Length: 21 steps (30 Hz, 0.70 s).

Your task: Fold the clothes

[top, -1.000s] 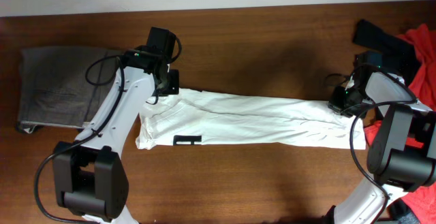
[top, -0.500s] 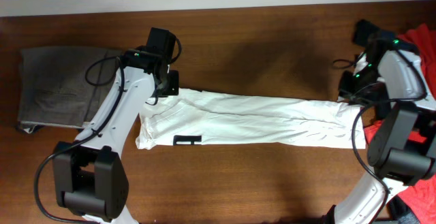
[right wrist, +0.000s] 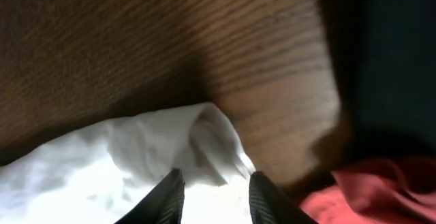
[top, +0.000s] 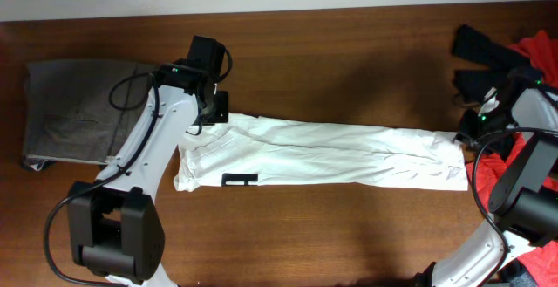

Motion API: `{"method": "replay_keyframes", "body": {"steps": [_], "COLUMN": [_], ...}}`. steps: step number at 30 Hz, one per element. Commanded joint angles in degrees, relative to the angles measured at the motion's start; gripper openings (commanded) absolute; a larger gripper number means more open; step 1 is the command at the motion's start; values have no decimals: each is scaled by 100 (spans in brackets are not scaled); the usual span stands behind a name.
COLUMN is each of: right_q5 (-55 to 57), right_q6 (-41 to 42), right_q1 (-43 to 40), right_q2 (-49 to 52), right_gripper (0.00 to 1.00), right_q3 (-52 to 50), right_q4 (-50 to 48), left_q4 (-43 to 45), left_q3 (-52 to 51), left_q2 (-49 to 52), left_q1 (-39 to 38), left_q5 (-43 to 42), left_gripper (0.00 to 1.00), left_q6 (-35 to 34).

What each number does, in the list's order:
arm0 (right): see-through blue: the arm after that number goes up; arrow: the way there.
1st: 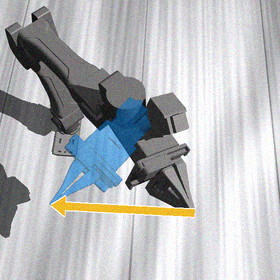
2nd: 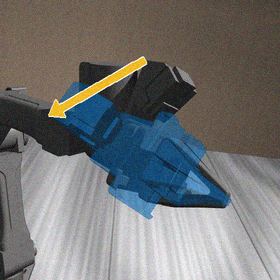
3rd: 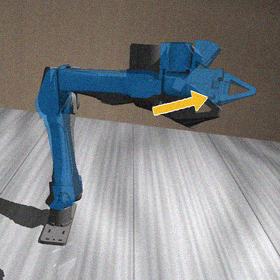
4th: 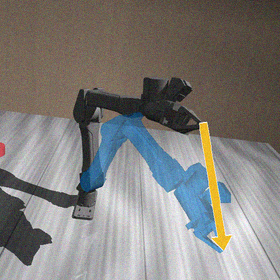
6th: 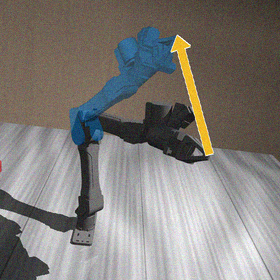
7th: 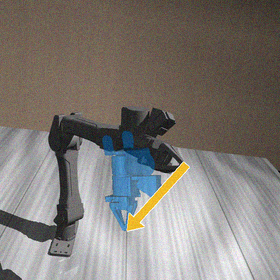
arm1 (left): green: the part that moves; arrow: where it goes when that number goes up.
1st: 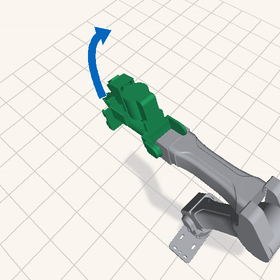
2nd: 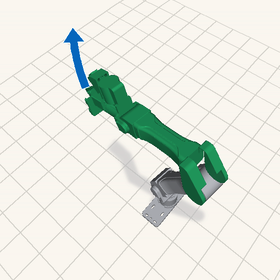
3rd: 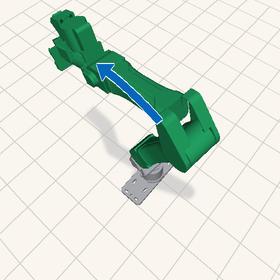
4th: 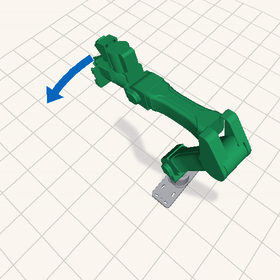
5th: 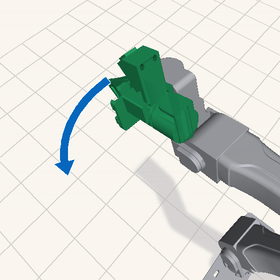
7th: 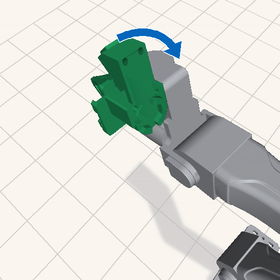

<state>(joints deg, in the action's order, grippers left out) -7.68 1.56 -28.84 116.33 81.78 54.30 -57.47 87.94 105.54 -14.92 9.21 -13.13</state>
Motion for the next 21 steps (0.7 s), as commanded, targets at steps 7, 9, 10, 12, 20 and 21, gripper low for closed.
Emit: {"method": "replay_keyframes", "body": {"steps": [7, 9, 10, 12, 20, 21], "right_q5": [-138, -136, -138, -136, 197, 188], "right_q6": [-155, -155, -109, -111, 39, 39], "right_q1": [-46, -70, -81, -81, -87, -87], "right_q2": [-55, -52, -52, -52, -48, -48], "right_gripper": [50, 51, 52, 52, 51, 50], "right_q3": [-282, -289, -306, -367, -992, -1062], "right_q4": [-280, -273, -271, -269, -752, -815], "left_q4": [-22, -24, -22, -7, -24, -24], "left_q3": [-50, -50, -50, -50, -50, -50], "left_q2": [42, 42, 42, 42, 42, 42], "left_q1": [46, 46, 46, 46, 46, 46], "left_q5": [-35, -35, -35, -37, -44, -44], "left_gripper": [1, 1, 1, 1, 5, 5], "left_q6": [-55, -55, -55, -55, -55, -55]}}
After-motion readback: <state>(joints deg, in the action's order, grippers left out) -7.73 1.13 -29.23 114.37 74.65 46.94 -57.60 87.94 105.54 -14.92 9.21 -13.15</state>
